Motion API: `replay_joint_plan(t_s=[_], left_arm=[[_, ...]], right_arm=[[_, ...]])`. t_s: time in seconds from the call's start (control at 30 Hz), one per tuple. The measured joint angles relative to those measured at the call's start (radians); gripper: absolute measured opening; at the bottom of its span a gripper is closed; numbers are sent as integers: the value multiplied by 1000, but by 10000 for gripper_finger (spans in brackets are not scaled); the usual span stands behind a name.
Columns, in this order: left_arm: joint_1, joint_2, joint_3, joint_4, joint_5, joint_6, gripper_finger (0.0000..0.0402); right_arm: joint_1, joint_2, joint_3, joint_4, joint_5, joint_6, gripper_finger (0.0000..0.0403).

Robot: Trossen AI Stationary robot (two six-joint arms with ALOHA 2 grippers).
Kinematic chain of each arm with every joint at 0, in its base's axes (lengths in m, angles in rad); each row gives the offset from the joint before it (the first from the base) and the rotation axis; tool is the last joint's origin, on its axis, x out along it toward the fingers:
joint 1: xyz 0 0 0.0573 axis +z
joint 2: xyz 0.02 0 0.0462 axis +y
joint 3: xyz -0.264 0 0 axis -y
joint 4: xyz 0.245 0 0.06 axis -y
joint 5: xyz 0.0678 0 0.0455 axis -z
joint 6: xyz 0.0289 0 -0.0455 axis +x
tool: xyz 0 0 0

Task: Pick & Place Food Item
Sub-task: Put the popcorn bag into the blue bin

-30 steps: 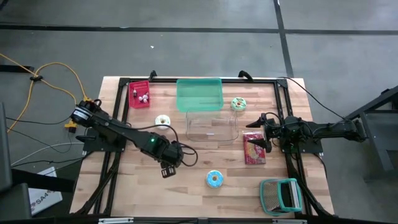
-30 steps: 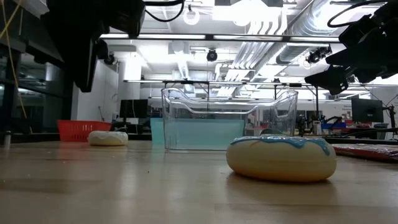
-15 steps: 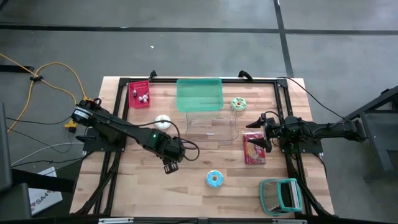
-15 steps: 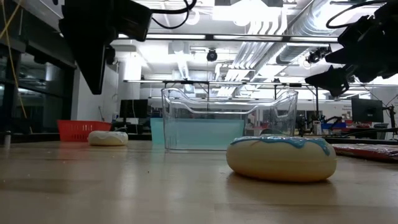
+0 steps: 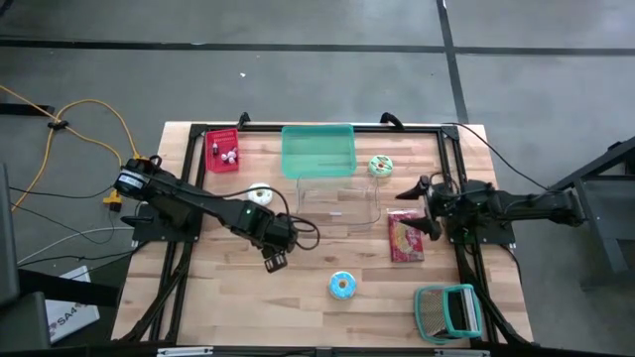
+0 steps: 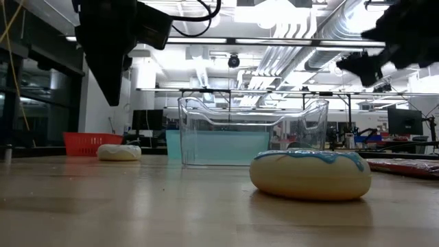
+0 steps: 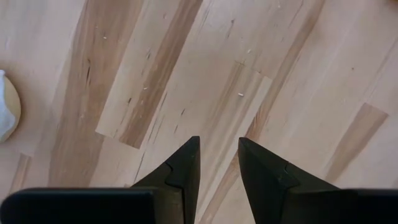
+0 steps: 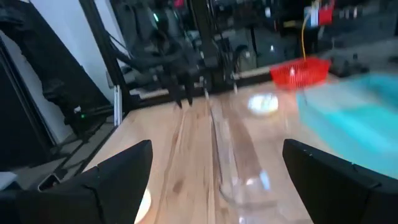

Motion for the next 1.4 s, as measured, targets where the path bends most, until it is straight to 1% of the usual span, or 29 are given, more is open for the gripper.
replay_joint_plan(t_s=[0.13, 0.23, 0.37, 0.47, 0.57, 0.67, 0.73, 0.9, 1.03, 1.3, 1.4], left_arm=[[9, 0, 0, 2, 0, 0, 105], [14, 0, 0, 2, 0, 0, 105], [15, 0, 0, 17, 0, 0, 105], [15, 0, 0, 26, 0, 0, 105], [15, 0, 0, 44, 1, 0, 105], [15, 0, 0, 63, 0, 0, 105], [15, 0, 0, 81, 0, 0, 105], [15, 0, 0, 127, 0, 0, 105], [15, 0, 0, 179, 1, 0, 105], [15, 0, 0, 324, 1, 0, 105], [15, 0, 0, 386, 0, 0, 105]], right_arm=[[0, 0, 67, 3, 0, -33, 350], [0, 0, 116, -29, -2, -35, 350], [0, 7, 195, -160, 10, -32, 350], [0, 39, 263, -295, 64, -11, 350], [0, 89, 329, -433, 134, 41, 350], [0, 151, 368, -573, 171, 107, 350], [0, 194, 384, -619, 189, 168, 350], [0, 272, 395, -692, 187, 298, 350], [0, 301, 395, -744, 182, 382, 350], [0, 303, 395, -938, 132, 580, 350], [0, 304, 395, -998, 127, 628, 350]])
